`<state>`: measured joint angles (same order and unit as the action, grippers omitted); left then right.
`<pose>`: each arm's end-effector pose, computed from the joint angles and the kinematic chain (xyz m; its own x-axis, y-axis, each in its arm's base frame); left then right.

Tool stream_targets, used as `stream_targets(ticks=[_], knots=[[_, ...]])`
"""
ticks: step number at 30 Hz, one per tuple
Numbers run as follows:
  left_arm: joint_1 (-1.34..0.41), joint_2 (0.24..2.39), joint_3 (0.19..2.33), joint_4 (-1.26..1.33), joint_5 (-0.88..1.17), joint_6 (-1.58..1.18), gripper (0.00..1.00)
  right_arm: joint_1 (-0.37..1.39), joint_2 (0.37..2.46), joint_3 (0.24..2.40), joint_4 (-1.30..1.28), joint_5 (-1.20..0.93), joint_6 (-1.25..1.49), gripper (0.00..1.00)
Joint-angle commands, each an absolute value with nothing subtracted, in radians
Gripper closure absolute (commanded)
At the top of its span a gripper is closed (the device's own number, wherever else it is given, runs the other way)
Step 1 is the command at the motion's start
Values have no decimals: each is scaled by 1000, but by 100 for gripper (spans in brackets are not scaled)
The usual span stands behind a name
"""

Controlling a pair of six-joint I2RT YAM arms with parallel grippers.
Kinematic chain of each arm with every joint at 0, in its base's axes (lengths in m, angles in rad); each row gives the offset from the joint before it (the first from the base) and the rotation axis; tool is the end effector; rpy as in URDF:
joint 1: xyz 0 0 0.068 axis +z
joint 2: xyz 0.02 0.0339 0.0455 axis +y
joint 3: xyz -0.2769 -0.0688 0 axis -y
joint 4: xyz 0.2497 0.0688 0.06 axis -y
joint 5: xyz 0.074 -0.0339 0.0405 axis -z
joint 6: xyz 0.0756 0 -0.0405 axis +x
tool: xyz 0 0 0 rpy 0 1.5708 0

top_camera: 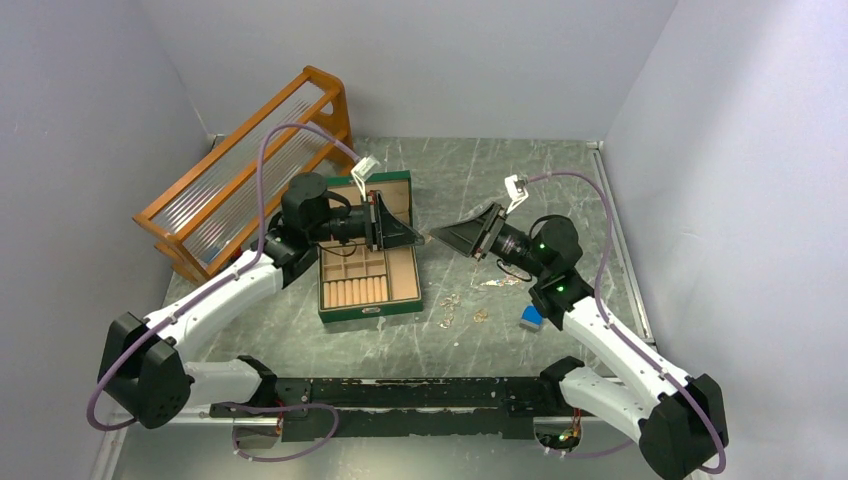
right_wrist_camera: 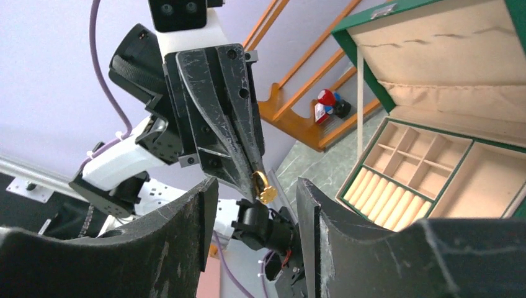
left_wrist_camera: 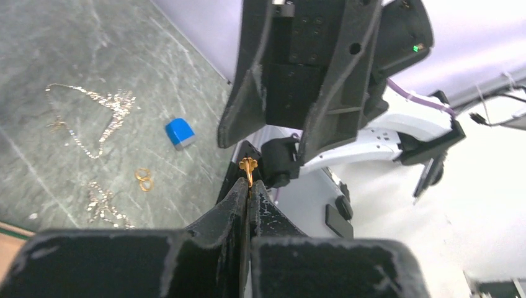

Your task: Organize the mixed jewelry

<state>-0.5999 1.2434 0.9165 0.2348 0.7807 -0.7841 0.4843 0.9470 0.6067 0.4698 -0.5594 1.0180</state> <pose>0.2290 -0.2211 0.3406 -0.7455 -0.0979 -0.6593 0.6399 0.1717 -0.7490 0.2031 0.1522 0.3293 -0.6722 0.4614 -0.5790 -0.5490 0.2140 0.8079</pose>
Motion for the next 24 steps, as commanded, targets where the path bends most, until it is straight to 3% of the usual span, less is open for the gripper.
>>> stream_targets(ticks=[1,6,11,17,20,24], knots=[[-597,1229,972,285,908,-810,95,480,953,639,522,-633,1016,46],[-597,1228,974,329,927,-842,95,480,981,635,556,-654,1039,48],[-597,1233,969,344,928,-852,95,480,987,612,657,-690,1080,62],[-594,1246,975,311,896,-859,95,481,994,604,703,-710,1106,71],[-591,1254,960,358,906,-893,95,480,990,595,712,-717,1107,68],[-586,1255,952,379,910,-910,95,480,973,583,694,-708,1091,55]])
